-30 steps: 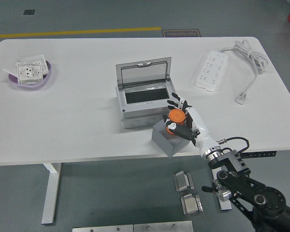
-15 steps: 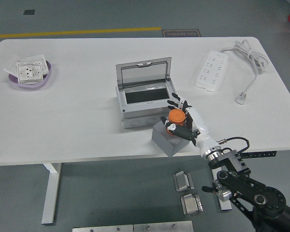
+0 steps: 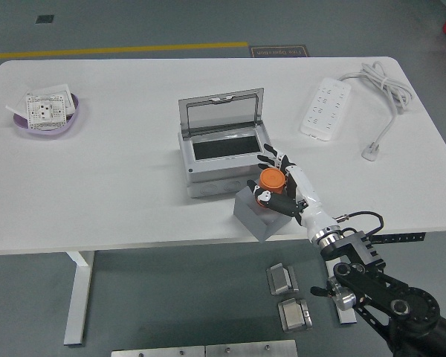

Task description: Pick up the cylinder from the cube,place it in the box,flap close box

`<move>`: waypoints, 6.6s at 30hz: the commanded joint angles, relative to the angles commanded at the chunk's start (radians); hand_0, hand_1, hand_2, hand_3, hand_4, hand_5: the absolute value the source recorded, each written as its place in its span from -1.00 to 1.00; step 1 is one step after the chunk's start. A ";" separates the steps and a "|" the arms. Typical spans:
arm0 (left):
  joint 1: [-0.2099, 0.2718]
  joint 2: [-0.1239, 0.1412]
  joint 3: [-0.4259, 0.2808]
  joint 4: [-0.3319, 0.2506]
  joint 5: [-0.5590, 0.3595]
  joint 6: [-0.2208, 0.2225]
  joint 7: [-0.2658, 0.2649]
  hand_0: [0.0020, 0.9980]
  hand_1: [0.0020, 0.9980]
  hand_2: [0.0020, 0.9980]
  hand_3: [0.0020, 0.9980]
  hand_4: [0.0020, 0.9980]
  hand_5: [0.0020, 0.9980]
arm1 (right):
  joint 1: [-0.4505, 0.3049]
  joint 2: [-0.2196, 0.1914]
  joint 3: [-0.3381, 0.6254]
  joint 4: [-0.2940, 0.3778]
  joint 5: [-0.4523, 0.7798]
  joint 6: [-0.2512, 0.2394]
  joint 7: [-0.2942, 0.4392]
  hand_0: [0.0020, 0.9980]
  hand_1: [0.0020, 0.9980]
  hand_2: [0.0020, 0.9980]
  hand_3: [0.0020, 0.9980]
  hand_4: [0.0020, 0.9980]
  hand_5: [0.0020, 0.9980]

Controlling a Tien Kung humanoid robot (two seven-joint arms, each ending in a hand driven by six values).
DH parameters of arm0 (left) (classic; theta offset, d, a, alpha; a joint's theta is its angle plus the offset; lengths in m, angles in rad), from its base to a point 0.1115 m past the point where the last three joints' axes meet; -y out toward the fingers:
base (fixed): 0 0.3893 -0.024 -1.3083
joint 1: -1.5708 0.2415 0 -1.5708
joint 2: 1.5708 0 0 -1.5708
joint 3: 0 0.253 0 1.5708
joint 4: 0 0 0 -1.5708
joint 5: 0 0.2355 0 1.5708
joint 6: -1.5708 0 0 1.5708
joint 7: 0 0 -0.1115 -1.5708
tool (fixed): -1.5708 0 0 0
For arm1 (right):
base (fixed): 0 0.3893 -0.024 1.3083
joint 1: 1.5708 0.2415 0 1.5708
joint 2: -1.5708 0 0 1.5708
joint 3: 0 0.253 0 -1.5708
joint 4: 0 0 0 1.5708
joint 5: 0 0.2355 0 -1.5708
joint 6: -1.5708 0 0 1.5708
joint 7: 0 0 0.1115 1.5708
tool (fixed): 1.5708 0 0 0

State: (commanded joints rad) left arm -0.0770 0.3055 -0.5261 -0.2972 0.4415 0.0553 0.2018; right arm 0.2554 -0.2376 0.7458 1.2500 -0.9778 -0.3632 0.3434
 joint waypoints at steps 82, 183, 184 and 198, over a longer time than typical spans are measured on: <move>-0.006 0.007 0.028 0.002 -0.020 0.002 -0.003 0.40 0.37 0.04 0.47 0.51 -0.35 | 0.579 0.068 -0.295 -0.270 -0.610 -0.047 -0.314 -0.84 -0.51 0.05 -0.17 -0.49 -1.00; -0.018 0.003 0.023 -0.005 -0.005 -0.001 0.001 0.40 0.37 0.03 0.46 0.48 -0.37 | 0.710 0.091 -0.494 -0.481 -0.649 0.103 -0.256 0.77 0.47 0.50 0.63 0.84 -0.35; -0.017 0.003 0.023 -0.004 -0.006 -0.001 0.001 0.40 0.37 0.03 0.46 0.48 -0.37 | 0.694 0.078 -0.466 -0.457 -0.661 0.110 -0.265 0.77 0.47 0.50 0.63 0.84 -0.35; -0.007 0.000 0.027 -0.001 -0.015 -0.001 0.001 0.40 0.37 0.03 0.46 0.48 -0.36 | 0.639 -0.043 -0.119 -0.171 -0.715 0.218 -0.378 0.67 0.45 0.49 0.62 0.83 -0.35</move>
State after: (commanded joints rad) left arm -0.0835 0.3055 -0.4986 -0.2983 0.4264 0.0544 0.2028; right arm 0.8940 -0.2807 0.6267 1.0794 -1.6924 -0.1447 -0.0350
